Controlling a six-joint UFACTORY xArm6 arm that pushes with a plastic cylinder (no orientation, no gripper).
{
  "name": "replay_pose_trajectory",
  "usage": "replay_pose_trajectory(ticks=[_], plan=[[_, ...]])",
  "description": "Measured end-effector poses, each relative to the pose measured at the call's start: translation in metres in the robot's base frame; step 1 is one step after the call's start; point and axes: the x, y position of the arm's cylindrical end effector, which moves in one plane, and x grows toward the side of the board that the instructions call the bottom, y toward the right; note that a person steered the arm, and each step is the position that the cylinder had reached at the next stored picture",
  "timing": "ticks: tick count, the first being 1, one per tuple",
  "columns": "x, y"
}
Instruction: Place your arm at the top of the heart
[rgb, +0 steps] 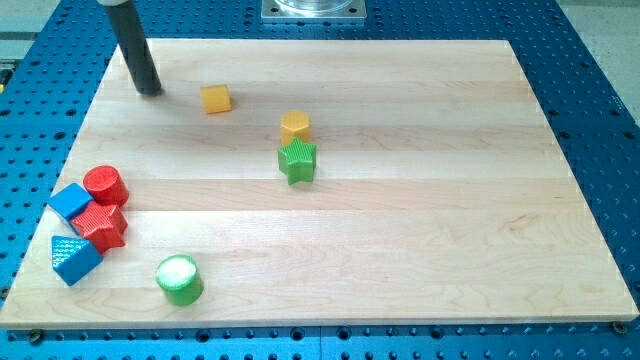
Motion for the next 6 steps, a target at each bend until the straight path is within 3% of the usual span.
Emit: replay_pose_trajectory(ticks=[1,2,3,4,6], plan=[[-0.058,0.089],[-0.065,0.158],[-0.059,0.112],[-0.027,0.072],[-0.002,0.071]])
